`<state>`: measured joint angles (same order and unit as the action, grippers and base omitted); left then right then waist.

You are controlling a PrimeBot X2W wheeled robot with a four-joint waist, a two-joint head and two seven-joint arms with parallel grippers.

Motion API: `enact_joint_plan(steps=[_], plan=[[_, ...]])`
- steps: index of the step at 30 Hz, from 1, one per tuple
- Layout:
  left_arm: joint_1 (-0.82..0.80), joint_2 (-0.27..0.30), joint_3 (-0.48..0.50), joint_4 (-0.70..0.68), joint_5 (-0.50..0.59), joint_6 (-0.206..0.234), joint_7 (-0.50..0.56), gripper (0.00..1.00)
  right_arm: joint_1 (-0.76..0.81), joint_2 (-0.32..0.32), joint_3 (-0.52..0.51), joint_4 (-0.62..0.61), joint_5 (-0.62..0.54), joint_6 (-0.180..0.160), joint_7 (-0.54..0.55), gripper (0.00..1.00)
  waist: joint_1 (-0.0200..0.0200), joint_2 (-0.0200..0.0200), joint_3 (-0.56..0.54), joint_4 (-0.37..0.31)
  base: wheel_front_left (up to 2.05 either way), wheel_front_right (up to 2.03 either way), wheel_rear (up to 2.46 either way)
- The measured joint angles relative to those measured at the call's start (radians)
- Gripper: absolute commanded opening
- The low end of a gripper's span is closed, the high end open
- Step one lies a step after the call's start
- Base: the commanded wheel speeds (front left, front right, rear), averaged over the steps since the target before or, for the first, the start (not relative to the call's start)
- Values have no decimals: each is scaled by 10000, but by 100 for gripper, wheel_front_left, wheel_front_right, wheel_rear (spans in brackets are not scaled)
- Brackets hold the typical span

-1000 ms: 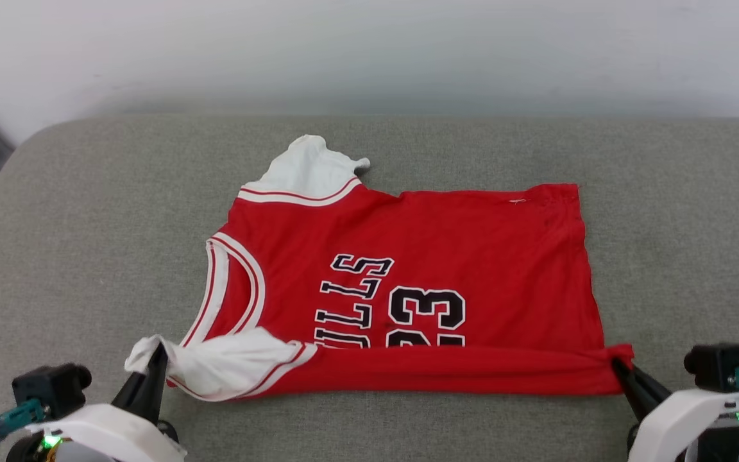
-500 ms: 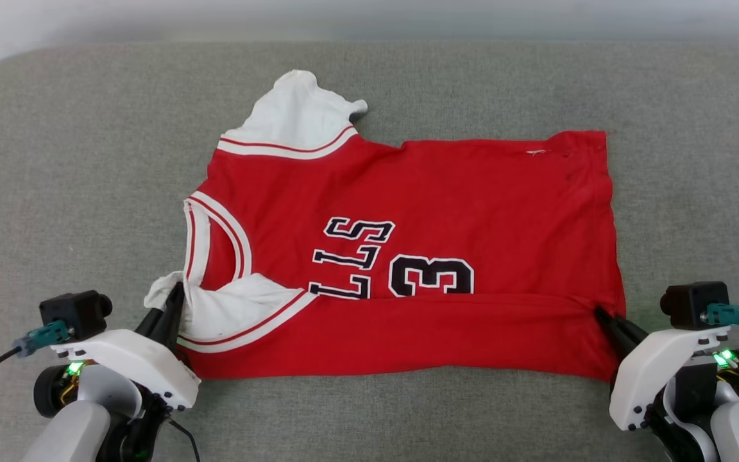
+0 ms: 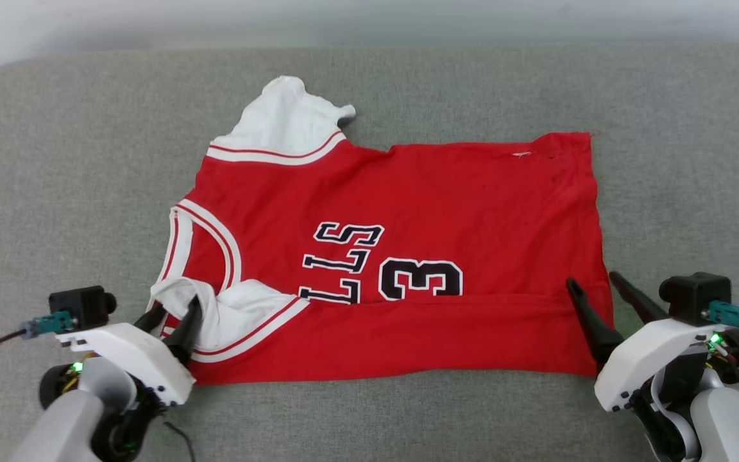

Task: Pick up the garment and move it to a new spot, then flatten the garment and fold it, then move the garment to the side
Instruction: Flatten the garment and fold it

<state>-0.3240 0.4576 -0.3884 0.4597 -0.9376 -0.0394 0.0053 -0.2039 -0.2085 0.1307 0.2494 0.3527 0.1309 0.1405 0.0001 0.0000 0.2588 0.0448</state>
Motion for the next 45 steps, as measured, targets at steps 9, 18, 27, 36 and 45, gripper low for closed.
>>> enact_joint_plan(steps=[9,18,27,36,45], plan=[[729,1336,173,-859,-295,520,1455,100,543,602,-111,-1103,-318,0,-1595,100,0,0,-857,-222,0,0,0],[2006,2949,174,-3141,-1018,1375,4056,100,1127,926,-90,-2146,-656,0,-1649,100,-1,0,-1086,-704,0,0,0],[2420,3453,562,-3668,-1743,1839,4895,100,1025,1187,27,-2380,-698,0,-1576,100,-1,0,-304,-1187,0,0,0],[2239,3507,384,-3358,-2186,1310,5634,0,1000,1126,-583,-2071,-470,0,-1218,100,-3,0,166,-1560,0,0,0],[2321,3118,359,-3578,-1795,1223,4658,0,1110,443,-1264,-2224,90,0,1344,100,-1,0,-264,-1289,0,0,0]])
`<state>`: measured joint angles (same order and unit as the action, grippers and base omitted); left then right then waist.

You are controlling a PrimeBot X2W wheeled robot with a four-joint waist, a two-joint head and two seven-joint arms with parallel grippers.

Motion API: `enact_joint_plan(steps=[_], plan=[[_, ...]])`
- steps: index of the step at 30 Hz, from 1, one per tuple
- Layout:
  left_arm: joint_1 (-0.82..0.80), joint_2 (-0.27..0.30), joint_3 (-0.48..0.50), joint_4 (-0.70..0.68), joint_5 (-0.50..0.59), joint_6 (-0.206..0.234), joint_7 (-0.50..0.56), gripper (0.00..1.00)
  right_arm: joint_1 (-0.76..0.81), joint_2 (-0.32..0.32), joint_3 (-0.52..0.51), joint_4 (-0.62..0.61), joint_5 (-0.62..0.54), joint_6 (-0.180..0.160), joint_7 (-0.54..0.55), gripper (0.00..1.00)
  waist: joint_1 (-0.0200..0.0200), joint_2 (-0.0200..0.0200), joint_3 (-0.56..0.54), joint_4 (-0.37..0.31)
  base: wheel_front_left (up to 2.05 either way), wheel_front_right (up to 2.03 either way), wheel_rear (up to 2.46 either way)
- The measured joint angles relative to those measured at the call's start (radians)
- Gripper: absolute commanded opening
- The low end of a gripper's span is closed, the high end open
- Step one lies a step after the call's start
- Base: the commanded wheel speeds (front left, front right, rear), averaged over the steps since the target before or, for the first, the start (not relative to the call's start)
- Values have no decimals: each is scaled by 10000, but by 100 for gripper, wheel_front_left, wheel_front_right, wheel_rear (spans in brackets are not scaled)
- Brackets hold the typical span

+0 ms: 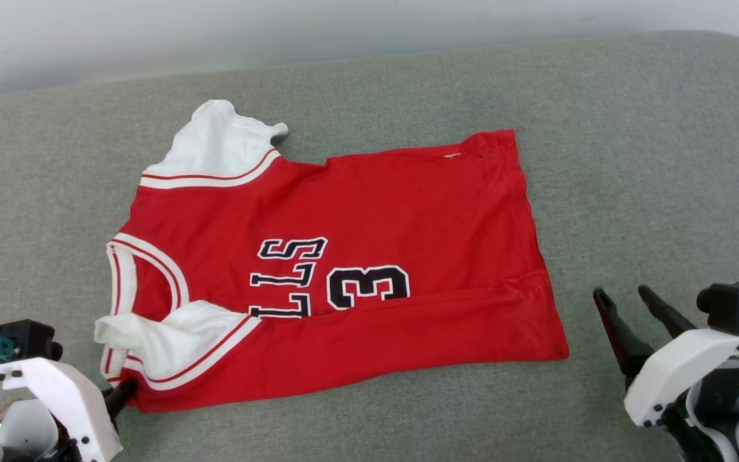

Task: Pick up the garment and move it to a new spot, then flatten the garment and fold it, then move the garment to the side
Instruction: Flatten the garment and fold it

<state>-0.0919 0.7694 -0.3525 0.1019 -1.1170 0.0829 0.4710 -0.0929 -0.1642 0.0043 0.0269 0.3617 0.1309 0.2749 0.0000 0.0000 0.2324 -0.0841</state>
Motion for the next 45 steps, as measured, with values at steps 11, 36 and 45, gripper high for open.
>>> enact_joint_plan(steps=[11,36,45], plan=[[230,332,209,-1841,690,506,-640,0,-353,-451,341,27,420,0,4136,100,0,0,15,590,0,0,0],[777,58,155,-2399,915,792,-1319,0,-1016,-483,788,644,708,-2,5058,0,0,0,-632,787,0,0,0],[2126,98,148,-3014,713,1384,-1338,0,189,-673,650,-65,825,-2,5545,0,-1,0,-1898,860,0,0,0]])
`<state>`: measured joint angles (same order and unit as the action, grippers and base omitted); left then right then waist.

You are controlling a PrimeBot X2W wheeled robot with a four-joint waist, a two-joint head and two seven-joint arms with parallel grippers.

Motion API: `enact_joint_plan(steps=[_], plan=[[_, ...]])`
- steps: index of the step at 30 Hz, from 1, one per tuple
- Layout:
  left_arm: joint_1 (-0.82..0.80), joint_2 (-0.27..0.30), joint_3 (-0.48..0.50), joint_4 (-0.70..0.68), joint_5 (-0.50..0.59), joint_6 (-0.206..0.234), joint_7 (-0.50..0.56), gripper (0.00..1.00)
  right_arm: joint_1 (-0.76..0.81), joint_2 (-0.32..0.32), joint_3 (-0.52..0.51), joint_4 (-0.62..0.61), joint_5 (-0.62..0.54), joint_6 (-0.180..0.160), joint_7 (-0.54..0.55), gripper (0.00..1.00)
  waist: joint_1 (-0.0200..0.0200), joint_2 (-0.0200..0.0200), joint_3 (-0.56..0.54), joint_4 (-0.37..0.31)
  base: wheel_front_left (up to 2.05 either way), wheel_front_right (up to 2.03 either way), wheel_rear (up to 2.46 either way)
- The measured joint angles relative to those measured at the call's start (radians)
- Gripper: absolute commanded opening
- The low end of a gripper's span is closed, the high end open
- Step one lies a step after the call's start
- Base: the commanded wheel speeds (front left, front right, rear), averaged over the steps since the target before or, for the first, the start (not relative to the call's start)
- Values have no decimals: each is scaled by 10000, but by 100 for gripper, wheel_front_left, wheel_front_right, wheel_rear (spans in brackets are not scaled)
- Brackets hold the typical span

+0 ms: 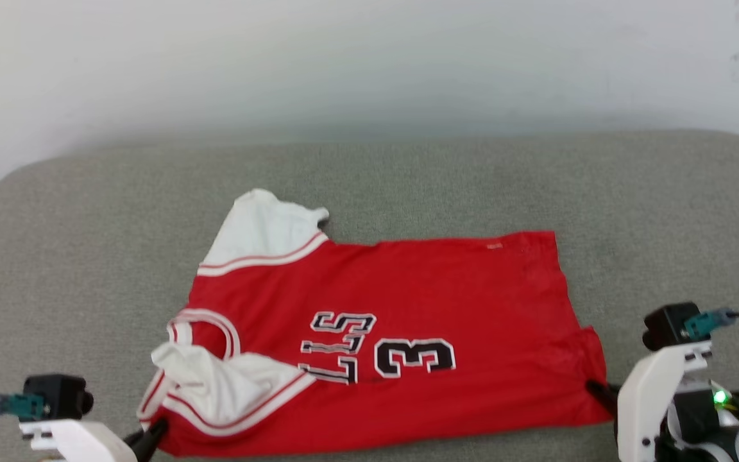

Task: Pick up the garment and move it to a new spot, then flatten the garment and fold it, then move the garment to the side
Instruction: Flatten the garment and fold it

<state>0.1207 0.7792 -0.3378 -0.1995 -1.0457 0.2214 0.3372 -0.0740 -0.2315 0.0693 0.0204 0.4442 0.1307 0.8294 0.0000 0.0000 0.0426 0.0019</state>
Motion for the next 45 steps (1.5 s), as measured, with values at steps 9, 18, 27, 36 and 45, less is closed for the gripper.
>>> enact_joint_plan(steps=[9,18,27,36,45], plan=[[593,-669,-472,642,-336,-125,-81,0,1484,347,-487,-211,-146,0,146,0,0,0,-84,111,0,0,0],[-184,-1120,-437,1588,130,-422,-947,100,1478,405,-161,-485,-313,0,-2102,100,0,0,93,-17,0,0,0],[-1551,-1323,58,1346,1434,2,-2621,100,784,924,-447,-1114,-1490,0,-6188,100,0,0,159,-302,0,0,0],[-3777,-1365,276,1835,2161,-109,-3210,100,-405,1505,-583,-1218,-2184,0,-7496,100,1,0,1228,-771,0,0,0],[-6221,-888,148,3241,1781,-1246,-1774,100,-1230,1710,-506,-1204,-2401,0,-7768,100,2,0,2591,-1350,0,0,0]])
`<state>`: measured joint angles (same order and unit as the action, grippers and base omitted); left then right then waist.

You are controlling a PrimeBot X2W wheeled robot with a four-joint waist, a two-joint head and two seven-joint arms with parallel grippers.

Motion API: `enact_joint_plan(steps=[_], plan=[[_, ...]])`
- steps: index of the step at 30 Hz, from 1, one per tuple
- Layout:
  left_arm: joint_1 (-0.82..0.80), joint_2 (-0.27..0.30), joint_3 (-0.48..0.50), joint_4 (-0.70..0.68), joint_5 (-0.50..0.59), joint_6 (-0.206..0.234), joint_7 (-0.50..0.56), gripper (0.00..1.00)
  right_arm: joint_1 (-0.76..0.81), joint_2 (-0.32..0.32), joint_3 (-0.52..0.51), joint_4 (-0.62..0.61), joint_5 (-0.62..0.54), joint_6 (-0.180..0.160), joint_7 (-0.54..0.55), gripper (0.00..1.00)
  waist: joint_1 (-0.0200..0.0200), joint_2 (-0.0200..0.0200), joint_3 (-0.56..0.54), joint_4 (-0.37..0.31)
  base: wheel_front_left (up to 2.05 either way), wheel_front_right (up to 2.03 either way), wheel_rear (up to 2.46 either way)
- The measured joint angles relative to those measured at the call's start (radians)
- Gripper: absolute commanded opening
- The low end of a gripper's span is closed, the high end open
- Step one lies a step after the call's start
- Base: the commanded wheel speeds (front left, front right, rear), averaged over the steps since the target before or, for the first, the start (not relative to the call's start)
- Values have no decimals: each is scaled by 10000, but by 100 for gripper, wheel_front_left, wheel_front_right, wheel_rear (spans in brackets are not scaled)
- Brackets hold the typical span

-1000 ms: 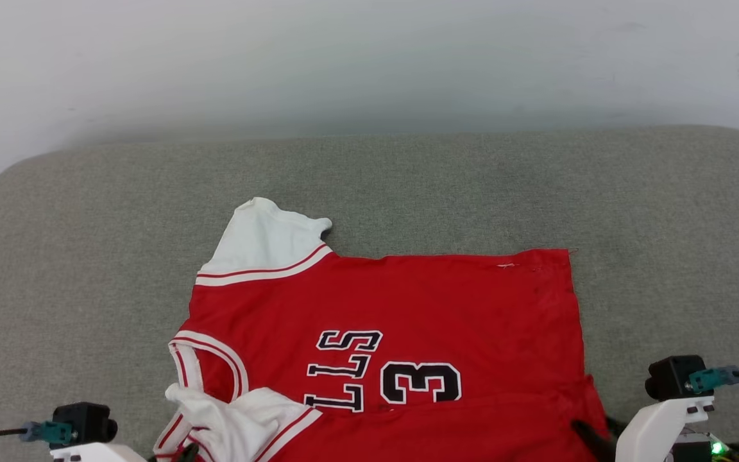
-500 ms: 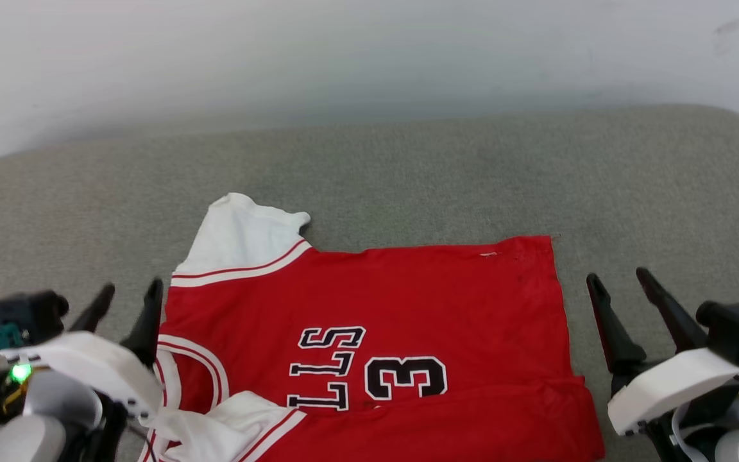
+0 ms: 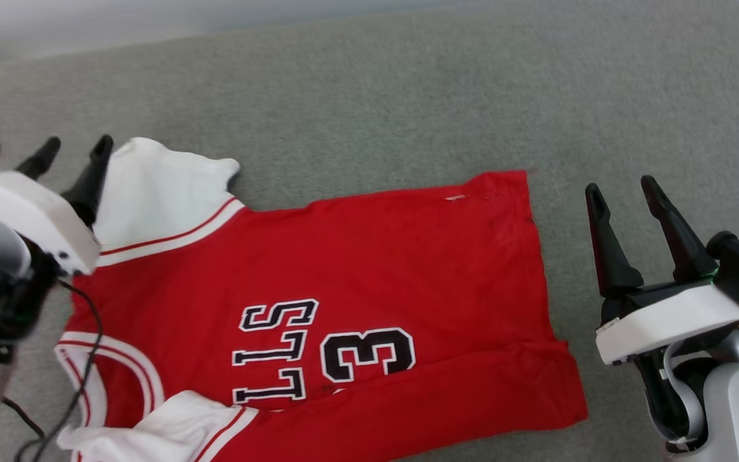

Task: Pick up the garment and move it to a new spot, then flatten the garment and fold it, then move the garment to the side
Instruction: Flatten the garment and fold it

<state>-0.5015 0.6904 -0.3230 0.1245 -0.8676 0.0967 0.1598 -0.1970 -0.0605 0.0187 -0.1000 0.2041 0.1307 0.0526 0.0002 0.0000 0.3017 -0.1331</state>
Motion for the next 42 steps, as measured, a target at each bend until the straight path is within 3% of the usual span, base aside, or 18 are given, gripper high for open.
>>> enact_joint_plan(steps=[5,8,15,22,23,24,26,34,42], plan=[[-1327,583,-190,1003,-681,-738,1983,100,-246,46,140,113,107,0,-84,100,0,0,521,-519,0,0,0],[-2090,1181,-347,1682,-1183,-1101,3779,100,-292,67,263,299,259,0,-182,100,0,0,849,-927,0,0,0],[-2819,1795,-556,2406,-1582,-1139,5730,100,-304,81,464,765,798,0,-535,100,0,0,1473,-1474,0,0,0],[-2996,1848,-598,2941,-2059,-859,6792,100,-409,84,602,1183,1158,0,-713,100,-1,0,1951,-1804,0,0,0],[-3023,1839,-587,2997,-2167,-784,6932,84,-441,82,608,1241,1179,0,-717,100,-1,0,1982,-1830,0,0,0],[-3029,1837,-589,3016,-2222,-729,7062,46,-460,84,614,1281,1216,0,-742,100,-1,0,2002,-1847,0,0,0],[-3035,1778,-568,3032,-2289,-646,7114,0,-502,84,600,1369,1227,0,-738,100,-1,0,2009,-1848,0,0,0],[-3029,1244,-681,3367,-2082,-802,6328,0,-809,88,715,1804,1835,0,148,100,-1,0,1714,-1681,0,0,0],[-3778,608,-1030,3231,-1425,-1191,5436,0,-2369,-441,1116,2911,2414,0,2667,100,-1,0,1365,-1037,0,0,0]])
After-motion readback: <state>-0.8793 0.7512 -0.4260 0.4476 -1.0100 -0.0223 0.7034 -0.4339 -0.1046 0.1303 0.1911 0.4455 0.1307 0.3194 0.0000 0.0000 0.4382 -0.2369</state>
